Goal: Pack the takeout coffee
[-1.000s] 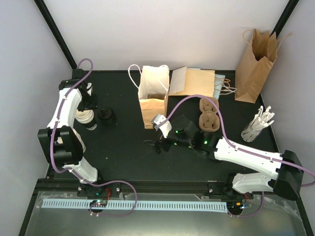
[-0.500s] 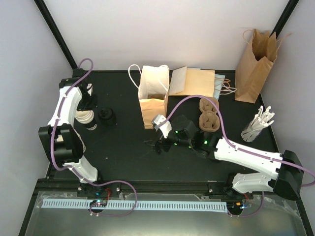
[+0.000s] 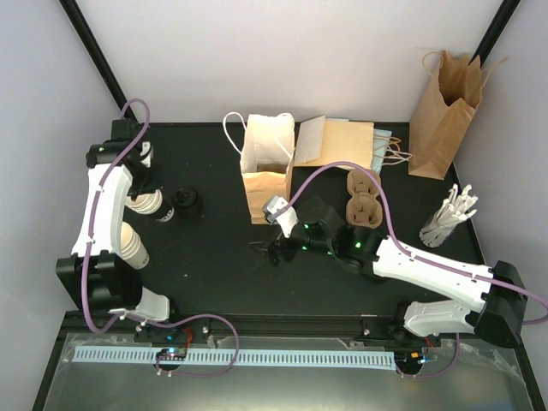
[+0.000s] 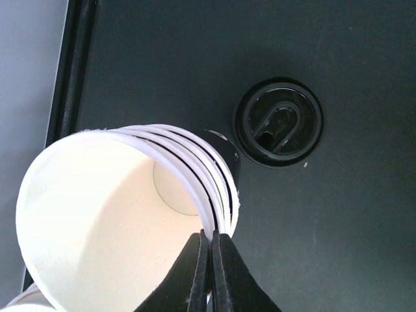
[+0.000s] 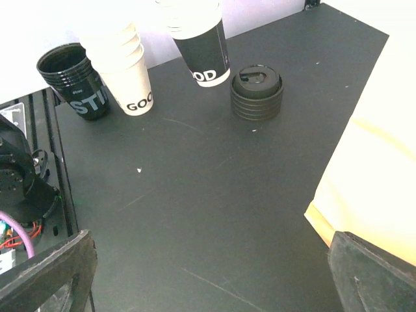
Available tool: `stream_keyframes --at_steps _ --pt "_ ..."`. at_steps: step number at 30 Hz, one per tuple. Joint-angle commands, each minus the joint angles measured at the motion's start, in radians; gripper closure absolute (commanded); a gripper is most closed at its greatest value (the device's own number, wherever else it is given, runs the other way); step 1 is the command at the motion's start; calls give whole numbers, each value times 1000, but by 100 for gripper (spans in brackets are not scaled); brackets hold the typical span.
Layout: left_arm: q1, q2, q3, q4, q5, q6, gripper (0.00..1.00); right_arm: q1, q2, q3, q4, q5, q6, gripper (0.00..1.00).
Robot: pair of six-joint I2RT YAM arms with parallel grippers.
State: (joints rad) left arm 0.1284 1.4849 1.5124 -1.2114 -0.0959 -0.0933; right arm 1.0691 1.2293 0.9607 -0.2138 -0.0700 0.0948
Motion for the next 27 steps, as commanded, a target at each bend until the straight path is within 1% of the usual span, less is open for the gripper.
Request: stream_keyframes --at_steps 1,9,14,18,19,23,25,27 --pt "-6 -84 -11 -37 48 -12 98 -5 7 41 8 -4 23 0" --pt "-33 -198 -23 -52 152 -30 98 -3 75 112 -8 -40 1 0" --pt "-64 -287 -46 -35 286 -40 98 -3 102 129 28 -42 -35 0" --pt "-90 -337 -78 -8 456 -47 99 -3 107 107 110 -49 -79 0" --pt "-101 -349 -85 -2 454 -55 99 -4 106 101 125 -43 -89 0" --pt "-117 -361 -132 35 301 -53 98 -4 97 85 139 -24 -119 0" --pt "-117 -338 -138 31 241 -48 99 -4 92 83 130 -18 -124 0" --pt "-117 -290 -125 6 214 -43 98 -3 87 79 114 -11 -127 0"
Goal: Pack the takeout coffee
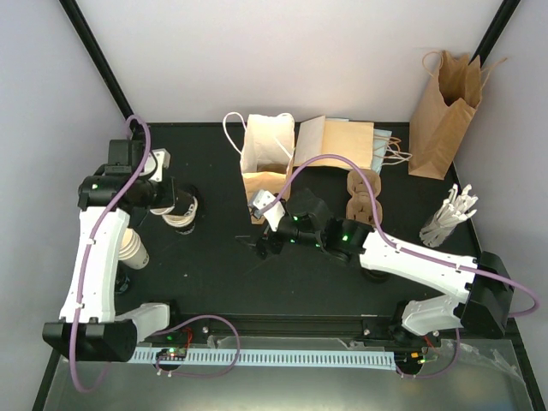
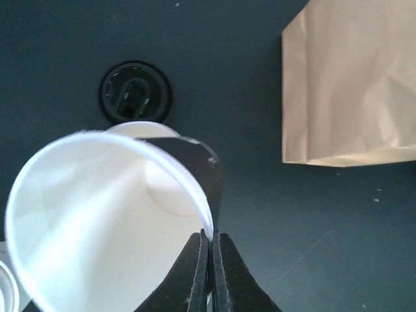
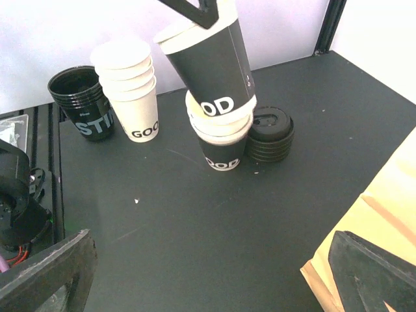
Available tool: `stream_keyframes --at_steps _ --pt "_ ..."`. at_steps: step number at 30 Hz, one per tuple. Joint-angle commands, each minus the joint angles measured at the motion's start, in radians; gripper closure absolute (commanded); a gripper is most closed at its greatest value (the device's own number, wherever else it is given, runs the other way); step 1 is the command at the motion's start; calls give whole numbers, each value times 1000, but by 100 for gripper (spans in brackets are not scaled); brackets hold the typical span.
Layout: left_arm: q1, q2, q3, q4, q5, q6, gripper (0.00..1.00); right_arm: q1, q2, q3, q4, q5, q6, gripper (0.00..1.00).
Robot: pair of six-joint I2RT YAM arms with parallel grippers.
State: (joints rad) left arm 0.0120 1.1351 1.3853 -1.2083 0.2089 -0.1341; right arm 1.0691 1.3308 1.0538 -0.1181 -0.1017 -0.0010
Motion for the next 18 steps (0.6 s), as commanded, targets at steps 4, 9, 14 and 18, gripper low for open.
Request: stream_keyframes --at_steps 4,9,14,18 --pt "-2 136 40 -70 -108 -6 98 -3 -27 -29 3 34 -34 0" --pt "-4 122 50 -59 -128 -9 98 -3 -47 -51 9 39 -34 0" --pt "-6 94 120 -69 -114 -5 98 -3 -56 -48 -1 55 -37 0" --pt "-6 74 193 -109 -167 -4 99 -3 -76 -53 -5 68 -36 0"
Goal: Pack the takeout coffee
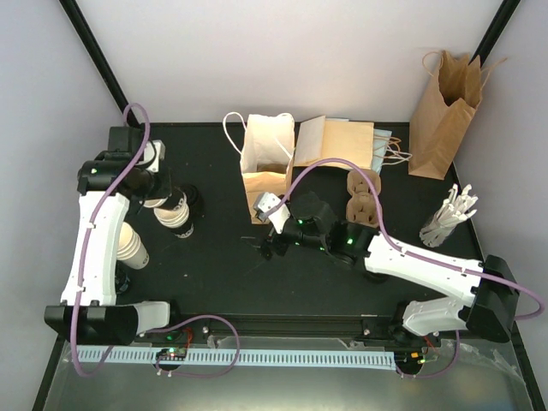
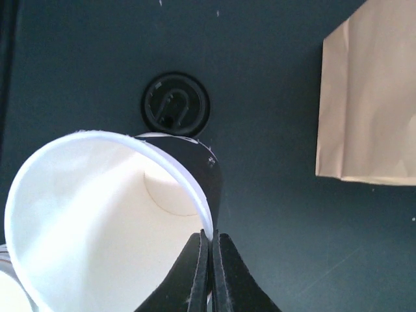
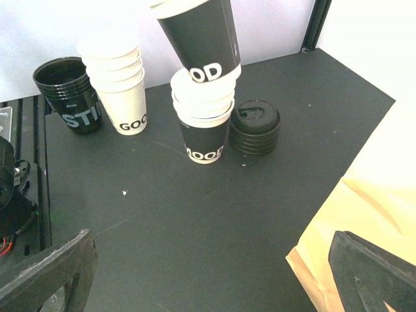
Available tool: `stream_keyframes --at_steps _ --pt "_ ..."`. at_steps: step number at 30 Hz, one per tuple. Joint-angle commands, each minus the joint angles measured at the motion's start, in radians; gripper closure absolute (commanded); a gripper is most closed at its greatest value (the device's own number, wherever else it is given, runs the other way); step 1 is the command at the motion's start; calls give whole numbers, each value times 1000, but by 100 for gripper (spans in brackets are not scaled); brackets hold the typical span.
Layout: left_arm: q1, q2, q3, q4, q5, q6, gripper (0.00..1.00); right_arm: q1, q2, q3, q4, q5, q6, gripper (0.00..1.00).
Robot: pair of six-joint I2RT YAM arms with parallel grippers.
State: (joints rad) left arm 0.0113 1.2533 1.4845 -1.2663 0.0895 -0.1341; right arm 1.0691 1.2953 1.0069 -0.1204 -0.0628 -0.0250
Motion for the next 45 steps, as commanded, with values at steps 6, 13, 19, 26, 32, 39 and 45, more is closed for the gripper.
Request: stream_keyframes --at_steps 6,13,19,26,32,39,45 --pt "-12 -83 124 -86 -1 -15 98 -3 -80 -10 -41 61 -1 0" --pt "-242 -173 25 -43 84 -109 99 -4 -185 -55 -122 142 76 0" --pt "-486 -251 -174 -18 -34 -240 99 -5 -259 -79 -261 215 178 0" --pt "-793 -279 -312 88 -141 -425 98 -20 -265 -102 -389 264 323 0" --pt "-1035 -149 -293 136 -269 -515 99 -64 -287 -134 -449 285 454 0" --pt "-1153 48 -228 187 -356 -498 98 -168 -319 -163 -511 270 571 0" --pt "-1184 210 -191 237 -411 -463 98 -192 -336 -178 -516 264 591 0"
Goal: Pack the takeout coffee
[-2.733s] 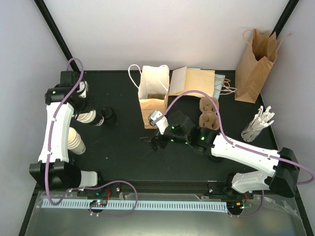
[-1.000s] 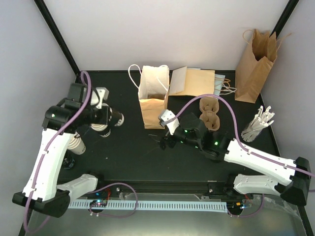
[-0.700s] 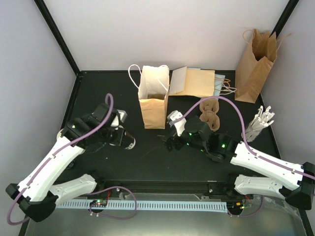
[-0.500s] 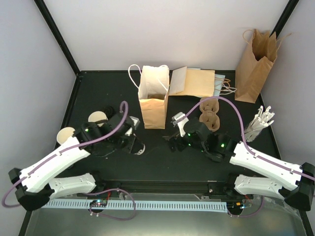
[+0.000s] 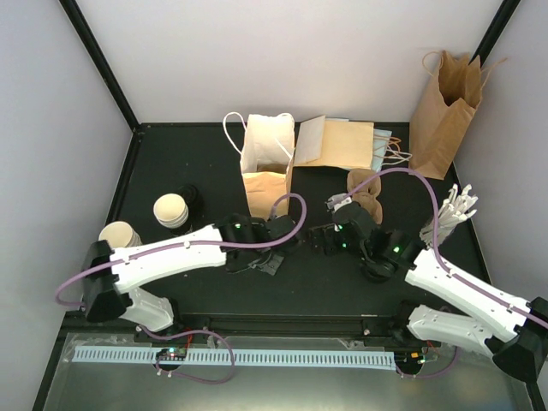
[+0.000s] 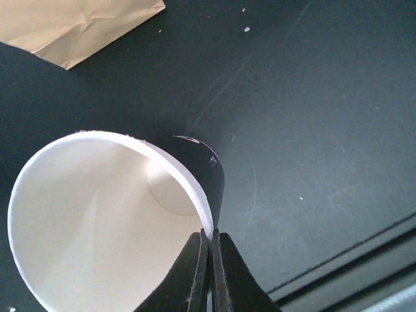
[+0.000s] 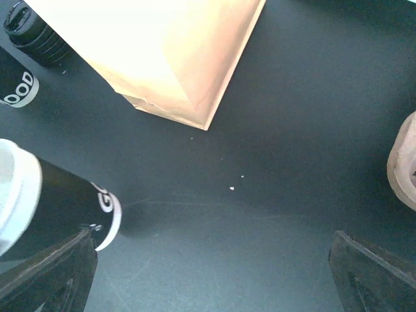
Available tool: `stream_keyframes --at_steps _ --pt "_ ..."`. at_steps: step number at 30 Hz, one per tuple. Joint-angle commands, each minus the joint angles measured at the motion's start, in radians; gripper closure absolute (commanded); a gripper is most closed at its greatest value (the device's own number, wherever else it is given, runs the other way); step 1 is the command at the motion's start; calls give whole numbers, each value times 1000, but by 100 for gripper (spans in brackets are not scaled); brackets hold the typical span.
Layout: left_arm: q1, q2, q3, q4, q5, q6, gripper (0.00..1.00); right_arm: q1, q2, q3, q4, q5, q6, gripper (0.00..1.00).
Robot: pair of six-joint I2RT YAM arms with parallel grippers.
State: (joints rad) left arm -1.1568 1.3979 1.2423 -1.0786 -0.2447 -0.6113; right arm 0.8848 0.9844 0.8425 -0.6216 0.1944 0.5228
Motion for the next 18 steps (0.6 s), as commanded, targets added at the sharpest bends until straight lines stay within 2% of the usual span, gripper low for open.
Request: stream_keyframes --at_steps 1,12,14,18 --pt "-17 84 58 49 -83 16 99 -9 -28 -15 -15 9 44 0" --pt "-30 213 63 96 -91 15 97 -31 -44 -30 -76 71 100 0" --pt "-32 229 64 103 -86 11 95 -51 -35 -19 -111 83 122 0" --pt "-35 243 70 107 -75 7 84 -61 -1 15 -208 130 173 0"
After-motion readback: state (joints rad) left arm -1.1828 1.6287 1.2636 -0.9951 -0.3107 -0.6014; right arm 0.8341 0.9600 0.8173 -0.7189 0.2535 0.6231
